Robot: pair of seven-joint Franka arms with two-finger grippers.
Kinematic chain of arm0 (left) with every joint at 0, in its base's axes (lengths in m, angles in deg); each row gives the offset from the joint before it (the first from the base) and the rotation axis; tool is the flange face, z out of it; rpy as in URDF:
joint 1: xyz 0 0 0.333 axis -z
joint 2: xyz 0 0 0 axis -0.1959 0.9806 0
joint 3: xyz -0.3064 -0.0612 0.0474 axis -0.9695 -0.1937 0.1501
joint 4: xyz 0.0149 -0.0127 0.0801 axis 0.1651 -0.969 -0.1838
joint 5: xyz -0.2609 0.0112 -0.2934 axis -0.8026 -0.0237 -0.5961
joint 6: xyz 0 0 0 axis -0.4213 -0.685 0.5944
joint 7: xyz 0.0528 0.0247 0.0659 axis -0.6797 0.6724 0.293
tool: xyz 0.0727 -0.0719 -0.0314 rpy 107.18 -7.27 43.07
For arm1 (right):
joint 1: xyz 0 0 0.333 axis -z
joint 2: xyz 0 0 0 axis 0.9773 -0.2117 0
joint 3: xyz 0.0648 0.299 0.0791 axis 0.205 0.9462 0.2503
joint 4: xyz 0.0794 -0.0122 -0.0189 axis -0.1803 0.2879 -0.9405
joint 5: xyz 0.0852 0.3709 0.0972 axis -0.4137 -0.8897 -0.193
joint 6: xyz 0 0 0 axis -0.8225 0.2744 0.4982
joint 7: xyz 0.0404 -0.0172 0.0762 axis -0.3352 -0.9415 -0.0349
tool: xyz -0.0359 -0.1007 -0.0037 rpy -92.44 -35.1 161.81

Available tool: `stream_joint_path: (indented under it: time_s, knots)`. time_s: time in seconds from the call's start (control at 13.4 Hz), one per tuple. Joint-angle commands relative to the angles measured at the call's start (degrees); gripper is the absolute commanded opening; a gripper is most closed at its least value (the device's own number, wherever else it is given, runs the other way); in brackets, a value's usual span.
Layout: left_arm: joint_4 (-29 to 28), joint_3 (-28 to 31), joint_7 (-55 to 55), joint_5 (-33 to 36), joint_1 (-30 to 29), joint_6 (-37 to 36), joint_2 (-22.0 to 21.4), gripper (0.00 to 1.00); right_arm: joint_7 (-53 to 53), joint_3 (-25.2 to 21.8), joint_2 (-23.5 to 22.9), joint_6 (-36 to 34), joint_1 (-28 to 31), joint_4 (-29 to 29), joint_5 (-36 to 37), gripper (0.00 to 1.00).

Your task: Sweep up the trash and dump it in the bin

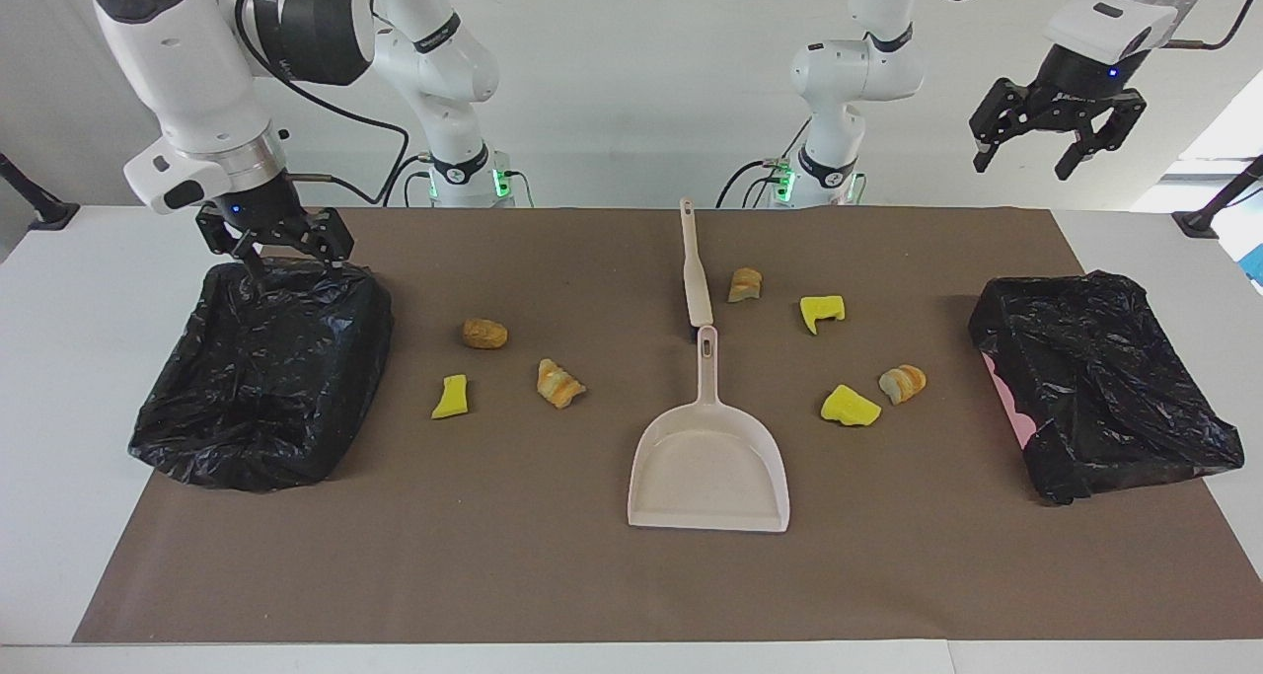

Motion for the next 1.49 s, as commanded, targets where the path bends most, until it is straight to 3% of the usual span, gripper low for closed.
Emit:
stream_joint_path:
  time_s: [0.0, 0.22, 0.97, 1.19, 1.42]
  knots:
    - [-0.27, 0.36, 0.45, 0.86, 0.83, -0.90, -0.64, 1.00, 1.42, -8.71, 0.21, -4.77, -8.47, -4.72, -0.53, 1.00]
    - [-0.27, 0.27, 0.63, 0.69, 1.00, 0.06, -0.55, 1.00, 1.33, -17.73, 0.38, -5.06, -17.66, -4.93, -0.88, 1.00]
    - [-0.36, -0.52, 0.80, 0.69, 1.09, -0.28, -0.64, 1.00, 0.89, -17.41, 2.49, -5.86, -17.94, -3.36, -3.43, 1.00]
    - [-1.05, -0.87, 0.89, 0.60, 1.18, -0.46, -0.90, 1.00, -0.50, -17.14, 4.77, -4.72, -18.21, 1.81, -5.96, 1.00]
    - [-5.88, -2.27, 0.89, 0.60, 1.18, 0.24, -4.14, 1.00, -6.05, -16.97, 5.13, -4.27, -19.52, 4.99, -8.18, 1.00]
